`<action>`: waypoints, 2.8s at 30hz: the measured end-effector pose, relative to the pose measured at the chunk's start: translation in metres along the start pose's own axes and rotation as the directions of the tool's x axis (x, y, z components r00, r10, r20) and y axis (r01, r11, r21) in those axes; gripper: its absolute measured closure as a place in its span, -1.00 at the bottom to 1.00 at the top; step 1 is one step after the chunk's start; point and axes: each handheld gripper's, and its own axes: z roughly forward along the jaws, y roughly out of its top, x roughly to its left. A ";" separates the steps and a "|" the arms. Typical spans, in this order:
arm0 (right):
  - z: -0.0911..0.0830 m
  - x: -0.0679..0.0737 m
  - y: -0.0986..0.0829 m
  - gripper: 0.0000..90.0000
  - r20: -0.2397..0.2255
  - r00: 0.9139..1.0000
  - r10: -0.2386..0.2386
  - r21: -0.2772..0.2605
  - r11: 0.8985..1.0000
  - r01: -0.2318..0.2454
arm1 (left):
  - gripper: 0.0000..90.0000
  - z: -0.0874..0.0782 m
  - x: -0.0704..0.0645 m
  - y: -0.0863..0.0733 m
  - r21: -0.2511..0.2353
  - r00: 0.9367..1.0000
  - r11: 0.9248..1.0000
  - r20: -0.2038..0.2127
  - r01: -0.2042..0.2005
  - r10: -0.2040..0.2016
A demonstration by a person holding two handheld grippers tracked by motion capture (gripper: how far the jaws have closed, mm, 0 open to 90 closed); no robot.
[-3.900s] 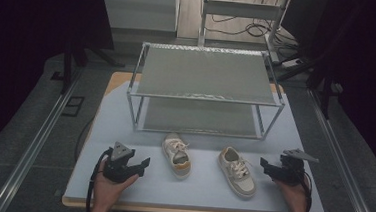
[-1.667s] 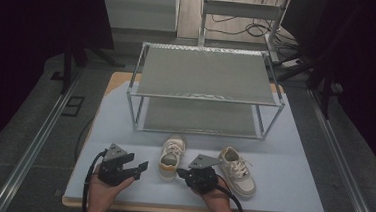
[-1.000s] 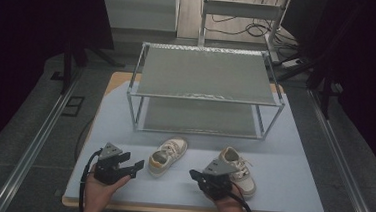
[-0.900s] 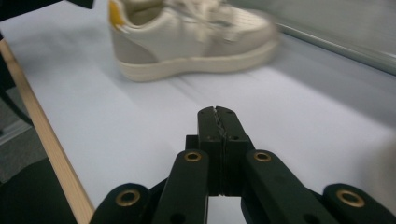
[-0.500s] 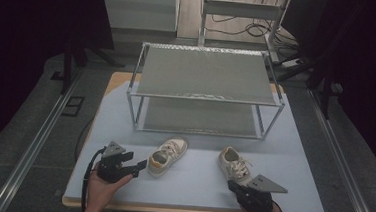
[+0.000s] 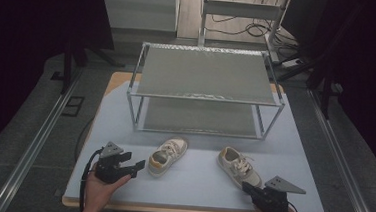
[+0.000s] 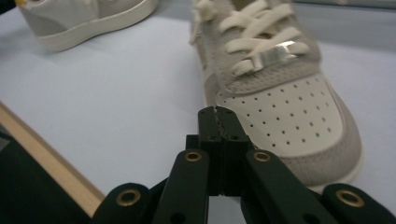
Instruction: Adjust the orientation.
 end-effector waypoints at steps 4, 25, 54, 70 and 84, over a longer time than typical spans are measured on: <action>-0.003 -0.009 0.000 1.00 0.020 1.000 0.019 -0.004 1.000 -0.019 | -0.19 -0.001 0.000 0.000 -0.003 1.000 1.000 0.000 0.000 0.000; 0.018 -0.067 0.033 0.99 0.175 0.981 0.079 -0.025 0.997 -0.076 | -0.20 0.002 0.003 -0.002 0.006 1.000 1.000 -0.004 0.011 -0.011; 0.030 0.056 0.036 0.99 0.036 0.987 -0.154 -0.026 0.988 0.155 | -0.20 0.002 0.001 -0.004 0.000 1.000 1.000 0.003 0.010 -0.010; 0.022 0.045 0.024 1.00 0.126 0.977 -0.170 -0.008 0.985 0.172 | -0.20 0.000 0.001 -0.004 0.010 1.000 1.000 -0.002 0.003 -0.003; -0.013 -0.003 0.023 1.00 0.073 0.995 -0.064 0.028 0.998 0.062 | -0.20 -0.005 0.008 -0.005 0.005 1.000 1.000 -0.013 0.020 -0.020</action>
